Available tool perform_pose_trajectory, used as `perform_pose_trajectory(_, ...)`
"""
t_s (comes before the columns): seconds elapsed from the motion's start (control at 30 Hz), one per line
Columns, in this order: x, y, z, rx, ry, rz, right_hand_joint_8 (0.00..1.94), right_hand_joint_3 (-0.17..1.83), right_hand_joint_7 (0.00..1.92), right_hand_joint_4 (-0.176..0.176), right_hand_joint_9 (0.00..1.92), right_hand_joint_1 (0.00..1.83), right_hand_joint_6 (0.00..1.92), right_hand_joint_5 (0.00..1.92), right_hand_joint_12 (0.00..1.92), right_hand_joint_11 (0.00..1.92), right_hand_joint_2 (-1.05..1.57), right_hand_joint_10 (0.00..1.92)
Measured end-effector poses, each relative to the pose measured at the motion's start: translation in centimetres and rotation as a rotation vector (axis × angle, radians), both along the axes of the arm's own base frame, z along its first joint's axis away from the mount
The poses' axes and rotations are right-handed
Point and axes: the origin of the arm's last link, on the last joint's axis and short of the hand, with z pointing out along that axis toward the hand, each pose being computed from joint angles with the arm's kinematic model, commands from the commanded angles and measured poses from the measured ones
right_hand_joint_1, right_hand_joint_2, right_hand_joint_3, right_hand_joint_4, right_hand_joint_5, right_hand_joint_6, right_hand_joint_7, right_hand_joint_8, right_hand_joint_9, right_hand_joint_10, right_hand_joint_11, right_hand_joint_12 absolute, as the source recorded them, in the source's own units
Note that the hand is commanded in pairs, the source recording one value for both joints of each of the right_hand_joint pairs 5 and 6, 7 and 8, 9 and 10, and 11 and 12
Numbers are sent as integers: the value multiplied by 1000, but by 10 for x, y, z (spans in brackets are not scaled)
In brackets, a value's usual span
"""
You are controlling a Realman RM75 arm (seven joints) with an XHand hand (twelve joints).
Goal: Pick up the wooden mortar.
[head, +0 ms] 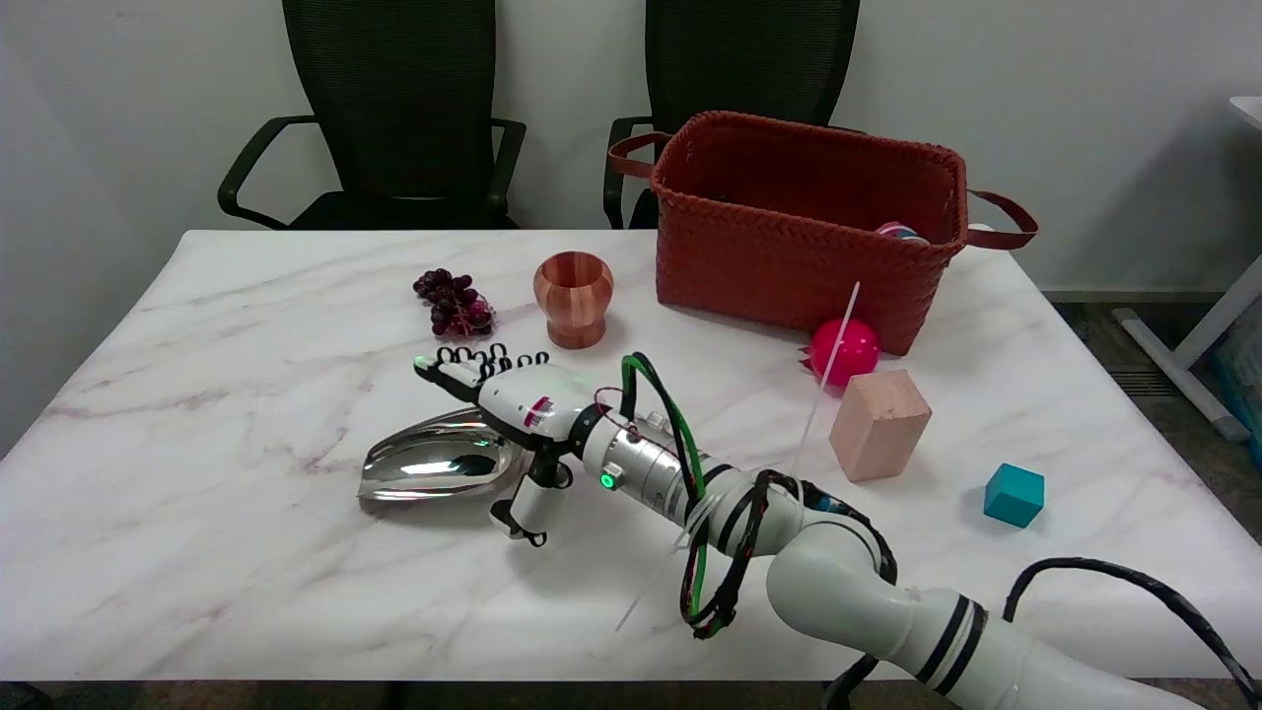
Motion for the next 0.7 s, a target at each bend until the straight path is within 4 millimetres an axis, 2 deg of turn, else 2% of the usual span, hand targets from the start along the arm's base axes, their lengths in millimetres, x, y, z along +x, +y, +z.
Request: perform_pose_trajectory(0.7,-3,-5,3,-23,-7,-3,124,1307,124,0,240,1343,54,54,161,161,146,240)
